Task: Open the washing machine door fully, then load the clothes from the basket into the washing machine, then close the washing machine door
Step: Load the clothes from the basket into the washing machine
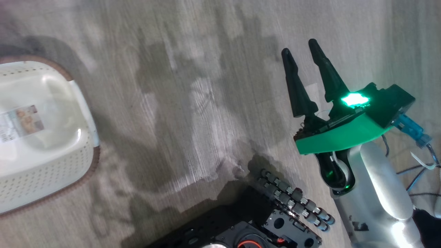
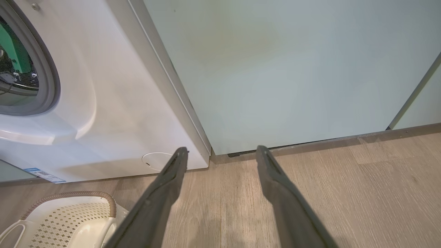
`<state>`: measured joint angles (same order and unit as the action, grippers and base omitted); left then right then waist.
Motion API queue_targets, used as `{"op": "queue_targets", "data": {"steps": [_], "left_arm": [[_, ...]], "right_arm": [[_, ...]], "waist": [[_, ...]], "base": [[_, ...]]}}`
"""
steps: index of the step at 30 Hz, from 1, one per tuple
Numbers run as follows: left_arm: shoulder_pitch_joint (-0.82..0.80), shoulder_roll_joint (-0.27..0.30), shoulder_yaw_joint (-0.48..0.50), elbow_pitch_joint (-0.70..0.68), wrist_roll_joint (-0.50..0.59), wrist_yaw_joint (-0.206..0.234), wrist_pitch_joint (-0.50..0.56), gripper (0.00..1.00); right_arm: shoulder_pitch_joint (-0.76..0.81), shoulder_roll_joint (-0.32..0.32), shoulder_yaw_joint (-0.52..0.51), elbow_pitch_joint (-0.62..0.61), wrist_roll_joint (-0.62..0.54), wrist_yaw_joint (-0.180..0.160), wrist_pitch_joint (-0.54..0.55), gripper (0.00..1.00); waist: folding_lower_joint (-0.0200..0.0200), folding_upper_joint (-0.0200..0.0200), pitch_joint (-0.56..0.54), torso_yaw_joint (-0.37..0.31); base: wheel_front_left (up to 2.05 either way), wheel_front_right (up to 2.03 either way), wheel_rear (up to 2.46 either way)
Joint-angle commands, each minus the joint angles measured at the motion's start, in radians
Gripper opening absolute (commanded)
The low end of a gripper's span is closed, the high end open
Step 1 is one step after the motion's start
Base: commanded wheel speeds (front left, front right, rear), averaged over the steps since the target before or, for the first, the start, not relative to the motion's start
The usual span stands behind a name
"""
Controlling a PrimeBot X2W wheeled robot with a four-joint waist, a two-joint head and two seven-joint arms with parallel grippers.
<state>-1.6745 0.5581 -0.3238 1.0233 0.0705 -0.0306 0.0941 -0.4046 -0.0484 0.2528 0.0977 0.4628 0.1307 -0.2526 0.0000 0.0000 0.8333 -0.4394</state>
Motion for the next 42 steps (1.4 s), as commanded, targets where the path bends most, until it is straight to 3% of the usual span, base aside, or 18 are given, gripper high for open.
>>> {"op": "queue_targets", "data": {"steps": [1, 12, 13, 14, 30, 42], "left_arm": [[-0.052, 0.038, 0.002, -0.022, -0.005, 0.008, -0.008, 0.00], [-0.111, 0.044, 0.004, -0.004, -0.022, 0.037, -0.077, 0.00], [-0.111, 0.041, 0.008, 0.000, -0.030, 0.039, -0.087, 0.81], [-0.111, 0.037, 0.011, 0.007, -0.036, 0.039, -0.092, 1.00], [-0.019, -0.041, 0.027, 0.123, -0.127, 0.033, -0.217, 1.00], [0.223, -0.133, 0.062, 0.203, -0.234, -0.037, -0.337, 1.00]], "right_arm": [[0.011, -0.002, 0.024, -0.032, 0.016, 0.000, -0.009, 1.00], [0.012, -0.002, 0.050, -0.033, 0.059, 0.000, -0.009, 1.00], [0.012, -0.002, 0.051, -0.033, 0.061, 0.000, -0.009, 1.00], [0.012, -0.002, 0.051, -0.032, 0.062, 0.000, -0.009, 1.00], [0.001, -0.002, -0.009, -0.010, -0.005, 0.000, -0.009, 1.00], [0.029, -0.002, -0.107, 0.021, -0.136, 0.000, -0.009, 1.00]], "waist": [[0.0000, 0.0000, 0.017, -0.021], [0.0000, 0.0000, 0.045, -0.069], [0.0000, 0.0000, 0.046, -0.070], [0.0000, 0.0000, 0.046, -0.070], [0.0000, 0.0000, -0.053, 0.015], [0.0000, 0.0000, -0.260, 0.134]], "base": [[0.00, 0.00, 0.00], [0.00, 0.00, 0.00], [0.00, 0.00, 0.00], [0.00, 0.00, 0.00], [0.00, 0.00, 0.00], [0.00, 0.00, 0.00]]}}
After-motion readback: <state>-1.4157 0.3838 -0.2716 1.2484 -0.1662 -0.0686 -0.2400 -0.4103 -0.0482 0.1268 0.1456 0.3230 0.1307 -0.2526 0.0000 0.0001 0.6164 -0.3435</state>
